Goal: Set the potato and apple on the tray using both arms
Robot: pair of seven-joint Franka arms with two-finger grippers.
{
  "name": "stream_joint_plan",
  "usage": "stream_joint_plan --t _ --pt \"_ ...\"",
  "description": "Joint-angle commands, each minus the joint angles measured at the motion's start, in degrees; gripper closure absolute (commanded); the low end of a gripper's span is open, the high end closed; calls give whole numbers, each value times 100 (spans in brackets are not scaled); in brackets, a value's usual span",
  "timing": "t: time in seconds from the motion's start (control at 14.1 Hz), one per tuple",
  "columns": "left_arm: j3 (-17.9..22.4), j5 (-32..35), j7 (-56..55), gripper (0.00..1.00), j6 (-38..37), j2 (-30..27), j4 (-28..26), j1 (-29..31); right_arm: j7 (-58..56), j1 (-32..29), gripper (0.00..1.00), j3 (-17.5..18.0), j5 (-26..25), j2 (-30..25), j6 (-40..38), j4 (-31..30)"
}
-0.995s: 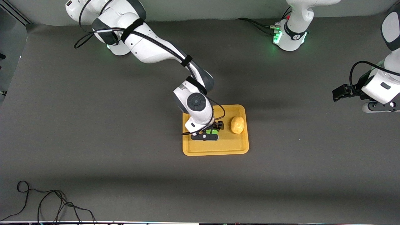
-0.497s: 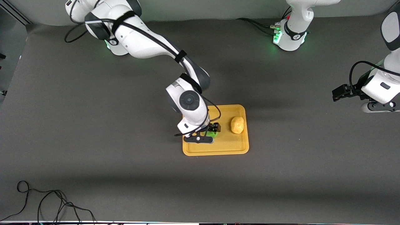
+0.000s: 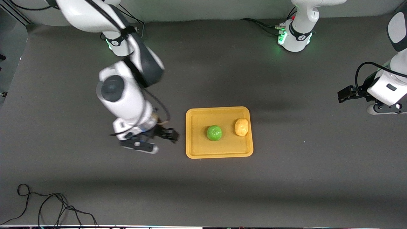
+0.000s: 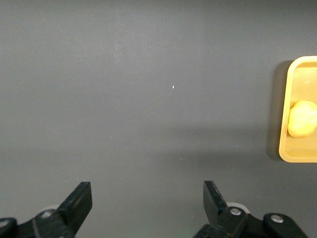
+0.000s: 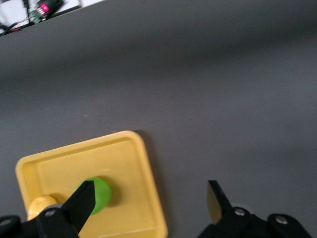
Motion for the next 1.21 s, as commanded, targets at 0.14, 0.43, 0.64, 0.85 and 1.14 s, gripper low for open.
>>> stream_joint_plan --t 0.14,0.43,0.64,0.85,1.14 --pt "-25 -71 89 0 40 -195 -173 23 -997 -594 0 -234 -74 -1306 -1153 -607" --pt "-25 -71 89 0 49 -195 -182 23 -2132 -1639 0 -234 -127 -2150 -2085 -616" --pt "-25 -71 89 0 14 -195 -191 14 -3170 -2211 0 -226 -118 -2607 -2491 -747" --pt "-33 -71 80 0 -74 -239 -191 5 -3898 -2844 0 -51 -153 -2925 -2738 -950" --pt "-33 -71 80 0 -92 -275 -191 5 -3919 -3215 0 582 -775 -2987 -2764 -1063"
